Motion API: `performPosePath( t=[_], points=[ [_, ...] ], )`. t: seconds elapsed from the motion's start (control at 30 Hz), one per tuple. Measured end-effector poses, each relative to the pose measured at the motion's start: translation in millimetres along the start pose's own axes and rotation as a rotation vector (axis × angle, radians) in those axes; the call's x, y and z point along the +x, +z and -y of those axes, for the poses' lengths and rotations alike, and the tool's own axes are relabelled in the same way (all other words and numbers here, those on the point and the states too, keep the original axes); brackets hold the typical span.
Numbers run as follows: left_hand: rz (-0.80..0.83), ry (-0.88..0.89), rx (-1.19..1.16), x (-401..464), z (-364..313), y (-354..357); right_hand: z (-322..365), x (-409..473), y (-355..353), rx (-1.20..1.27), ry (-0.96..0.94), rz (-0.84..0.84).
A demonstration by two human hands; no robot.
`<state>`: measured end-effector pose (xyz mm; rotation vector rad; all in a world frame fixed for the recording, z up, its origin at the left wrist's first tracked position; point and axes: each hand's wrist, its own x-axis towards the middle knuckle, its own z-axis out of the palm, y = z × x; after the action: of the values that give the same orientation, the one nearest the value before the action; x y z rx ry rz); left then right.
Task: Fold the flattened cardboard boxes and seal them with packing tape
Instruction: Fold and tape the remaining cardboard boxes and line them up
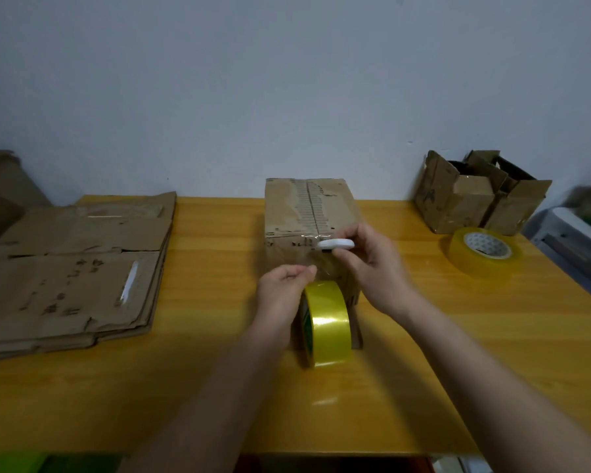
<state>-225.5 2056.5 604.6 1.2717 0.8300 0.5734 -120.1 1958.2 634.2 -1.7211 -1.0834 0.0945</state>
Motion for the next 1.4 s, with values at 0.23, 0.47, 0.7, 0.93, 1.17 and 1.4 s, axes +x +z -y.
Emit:
performPosePath(
  t=[0.23, 0.47, 0.7, 0.93, 1.17, 1.4],
  points=[
    [0.042, -0.013, -0.01, 2, 0, -3, -6, -4, 4, -0.093, -0.064, -0.026],
    [0.058, 0.005, -0.028, 5, 0, -1, -9, -8, 6, -0.368, -0.319, -0.064],
    [0.06, 0.012, -0.027, 9, 3, -1, -11, -8, 6, -0.663, -0.467, -0.051],
    [0.068, 0.018, 0.004, 15, 8, -2, -30, -28, -24, -0.519, -0.184, -0.196],
    [0.064, 0.023, 0.015, 16, 9, -2, -88, -56, -39, -0.363, 0.503, -0.133],
    [0.073, 0.04, 0.027, 15, 9, -3, -68, -42, -32, -0.701, 0.239, -0.181]
  ],
)
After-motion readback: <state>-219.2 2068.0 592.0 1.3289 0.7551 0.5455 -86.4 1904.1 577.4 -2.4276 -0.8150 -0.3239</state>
